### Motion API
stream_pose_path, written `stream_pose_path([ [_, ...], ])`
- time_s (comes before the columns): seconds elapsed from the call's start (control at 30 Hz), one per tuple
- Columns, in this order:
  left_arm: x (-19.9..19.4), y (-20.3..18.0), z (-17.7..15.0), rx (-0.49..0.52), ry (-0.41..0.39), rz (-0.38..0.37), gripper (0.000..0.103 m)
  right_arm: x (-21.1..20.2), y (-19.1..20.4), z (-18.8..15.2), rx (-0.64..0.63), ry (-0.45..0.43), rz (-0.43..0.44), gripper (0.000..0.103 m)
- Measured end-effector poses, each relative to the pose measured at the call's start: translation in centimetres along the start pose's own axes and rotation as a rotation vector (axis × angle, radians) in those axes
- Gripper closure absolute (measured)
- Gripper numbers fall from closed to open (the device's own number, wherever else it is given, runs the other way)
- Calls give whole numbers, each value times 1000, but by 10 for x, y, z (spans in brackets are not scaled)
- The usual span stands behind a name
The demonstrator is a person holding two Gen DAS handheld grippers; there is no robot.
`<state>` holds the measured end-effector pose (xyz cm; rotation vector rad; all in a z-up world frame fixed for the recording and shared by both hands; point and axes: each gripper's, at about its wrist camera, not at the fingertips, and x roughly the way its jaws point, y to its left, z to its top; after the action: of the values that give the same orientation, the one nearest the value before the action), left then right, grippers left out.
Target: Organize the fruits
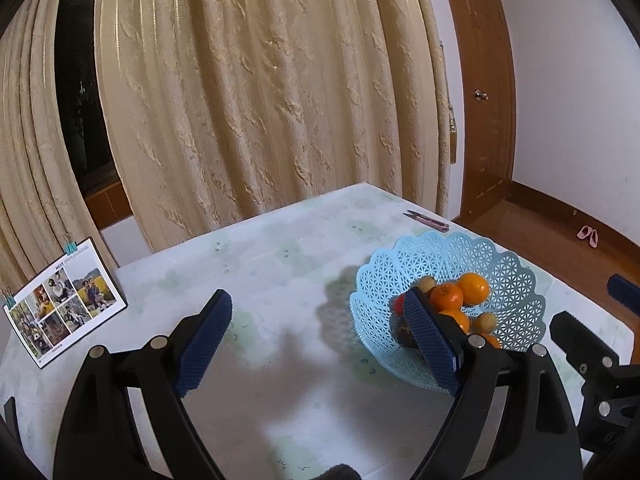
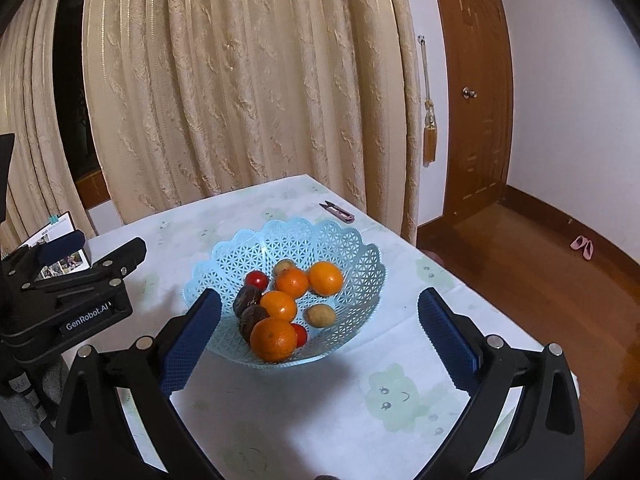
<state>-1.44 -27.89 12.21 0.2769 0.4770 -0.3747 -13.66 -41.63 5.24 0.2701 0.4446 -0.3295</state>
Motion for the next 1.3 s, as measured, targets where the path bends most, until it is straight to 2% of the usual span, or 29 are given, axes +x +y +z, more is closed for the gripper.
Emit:
stream_pose_path([
  [0.37, -4, 0, 0, 10, -15, 14, 16, -6, 6, 1, -51, -25, -37, 3],
  [0.6, -6, -4, 0, 30, -24, 15, 15, -5, 12, -1, -99, -10, -40, 3],
  [0.63, -7, -5, 0, 32, -25, 17, 10, -5, 13, -1, -102, -9, -38, 3],
  [0.67, -8, -6, 0, 36, -31, 24, 10, -4, 13, -2, -104, -8, -37, 3],
  [1.0, -7, -12, -3, 71, -35, 49, 10, -1, 26, -6, -209, 3, -100, 3],
  [1.3, -5, -14, -4, 86, -28, 70, 10, -1, 29, -8, -224, 5, -99, 3],
])
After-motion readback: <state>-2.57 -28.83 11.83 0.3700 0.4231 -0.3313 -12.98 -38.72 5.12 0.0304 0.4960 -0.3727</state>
